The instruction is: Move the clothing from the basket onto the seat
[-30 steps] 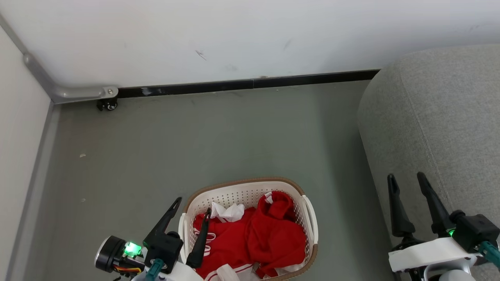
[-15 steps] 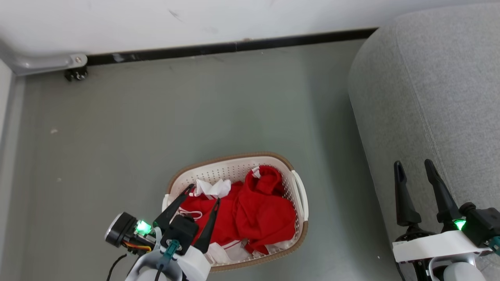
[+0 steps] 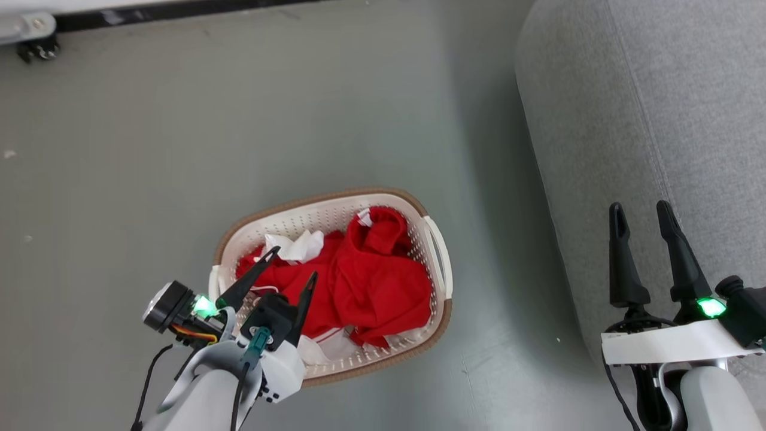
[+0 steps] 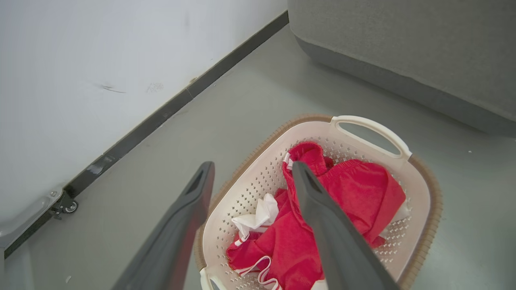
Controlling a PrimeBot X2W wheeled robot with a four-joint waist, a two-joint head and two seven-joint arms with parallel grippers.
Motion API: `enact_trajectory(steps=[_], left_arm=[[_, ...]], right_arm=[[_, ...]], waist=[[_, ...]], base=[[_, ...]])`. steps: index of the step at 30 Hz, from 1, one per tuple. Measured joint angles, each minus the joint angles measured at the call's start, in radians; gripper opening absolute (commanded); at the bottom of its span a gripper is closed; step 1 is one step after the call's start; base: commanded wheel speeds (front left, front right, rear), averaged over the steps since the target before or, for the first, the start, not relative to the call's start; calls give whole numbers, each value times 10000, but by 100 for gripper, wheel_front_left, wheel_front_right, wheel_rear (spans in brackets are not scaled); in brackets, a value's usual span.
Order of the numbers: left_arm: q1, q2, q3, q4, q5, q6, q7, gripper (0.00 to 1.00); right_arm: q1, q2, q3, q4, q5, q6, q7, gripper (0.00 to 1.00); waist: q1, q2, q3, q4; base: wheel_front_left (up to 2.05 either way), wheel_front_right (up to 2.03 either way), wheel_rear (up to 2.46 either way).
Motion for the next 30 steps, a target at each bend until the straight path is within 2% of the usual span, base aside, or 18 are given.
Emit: enact_trajectory(steps=[17,30], left_arm=[[-1506,278,-594,1185,1212,199,270,100],[-2285,591,-625,1891,1799,849,639,100]], right_arm=[[-911,0,445,94,706,0,-98,100],[-1668,4,867,42,1315,0,-98,100]], waist=[[0,0,1792,-878],[0,0,2827,-1509]], base=[[0,0,0],[0,0,0]])
